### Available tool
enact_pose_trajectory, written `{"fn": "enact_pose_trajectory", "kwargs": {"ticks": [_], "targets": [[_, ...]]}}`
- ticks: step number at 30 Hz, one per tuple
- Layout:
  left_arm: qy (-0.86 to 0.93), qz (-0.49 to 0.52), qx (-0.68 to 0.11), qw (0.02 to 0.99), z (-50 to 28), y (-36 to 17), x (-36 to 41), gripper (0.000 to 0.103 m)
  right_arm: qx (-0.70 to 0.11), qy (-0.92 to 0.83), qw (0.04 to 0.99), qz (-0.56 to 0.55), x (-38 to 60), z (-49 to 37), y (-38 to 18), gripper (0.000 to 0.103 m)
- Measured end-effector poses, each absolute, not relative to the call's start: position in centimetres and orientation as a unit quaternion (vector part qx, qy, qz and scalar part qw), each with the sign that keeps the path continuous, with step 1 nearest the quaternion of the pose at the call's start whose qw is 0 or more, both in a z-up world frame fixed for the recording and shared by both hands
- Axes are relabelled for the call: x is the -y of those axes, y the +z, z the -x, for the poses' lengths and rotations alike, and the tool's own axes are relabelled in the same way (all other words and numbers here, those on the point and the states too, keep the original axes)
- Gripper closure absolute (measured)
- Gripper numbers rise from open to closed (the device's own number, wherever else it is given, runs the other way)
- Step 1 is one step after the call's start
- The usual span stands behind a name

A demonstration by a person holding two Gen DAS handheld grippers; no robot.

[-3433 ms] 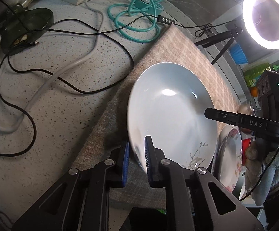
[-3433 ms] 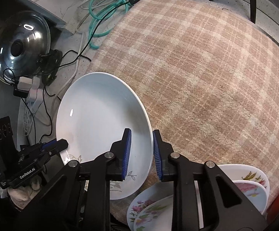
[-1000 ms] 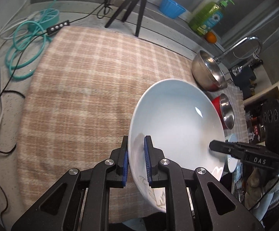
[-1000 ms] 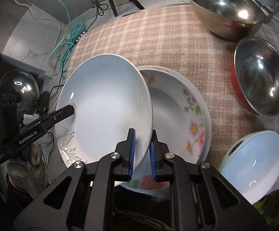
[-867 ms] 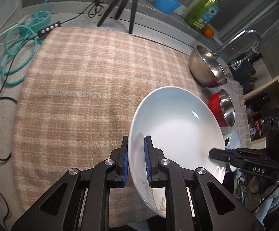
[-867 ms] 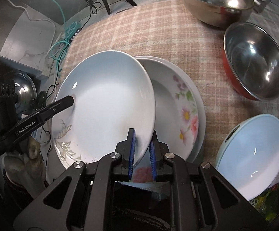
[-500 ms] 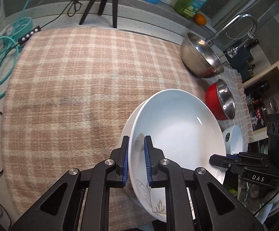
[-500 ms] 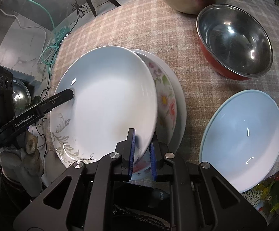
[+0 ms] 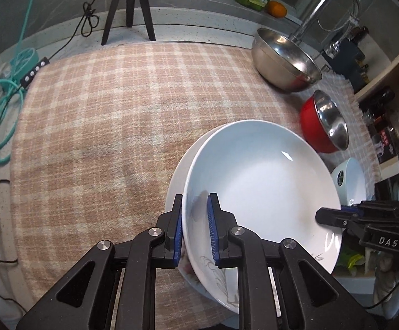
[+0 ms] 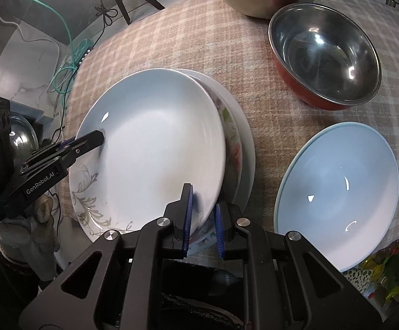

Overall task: Organize plates and bowls
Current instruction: 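Lower the white leaf-pattern plate onto the floral plate stack with both grippers, then open both grippers and release the white plate on the stack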

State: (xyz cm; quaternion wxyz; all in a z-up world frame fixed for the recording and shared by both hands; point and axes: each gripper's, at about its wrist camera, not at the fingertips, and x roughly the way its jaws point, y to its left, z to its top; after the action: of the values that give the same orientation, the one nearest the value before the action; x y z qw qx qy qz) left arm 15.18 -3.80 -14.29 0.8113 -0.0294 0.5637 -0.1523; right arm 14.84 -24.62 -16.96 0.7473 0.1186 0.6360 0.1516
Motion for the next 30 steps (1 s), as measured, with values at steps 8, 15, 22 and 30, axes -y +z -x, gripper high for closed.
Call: {"fn": "enact_pose_trajectory", "kwargs": {"ticks": [8,15,22,30], "targets": [[-0.149,-0.014,-0.56,0.815,-15.2,-14.3,4.6,0.087,-0.632,0.145,0.754,-0.108,24.5,-14.8,-16.6,0.085],[-0.151,-0.028,-0.562,0.813,-15.3,-14.5,5.1,0.087,-0.63,0.145,0.755,-0.108,24.7,-15.0,-16.4,0.076],[-0.156,-0.017,-0.564,0.811,-15.3,-14.2,4.8,0.087,-0.627,0.146,0.76,-0.092,24.0,-14.8,-16.1,0.065],[-0.152,-0.005,-0.56,0.814,-15.3,-13.7,4.5,0.087,-0.628,0.147,0.759,-0.085,23.6,-15.2,-16.1,0.059]]}}
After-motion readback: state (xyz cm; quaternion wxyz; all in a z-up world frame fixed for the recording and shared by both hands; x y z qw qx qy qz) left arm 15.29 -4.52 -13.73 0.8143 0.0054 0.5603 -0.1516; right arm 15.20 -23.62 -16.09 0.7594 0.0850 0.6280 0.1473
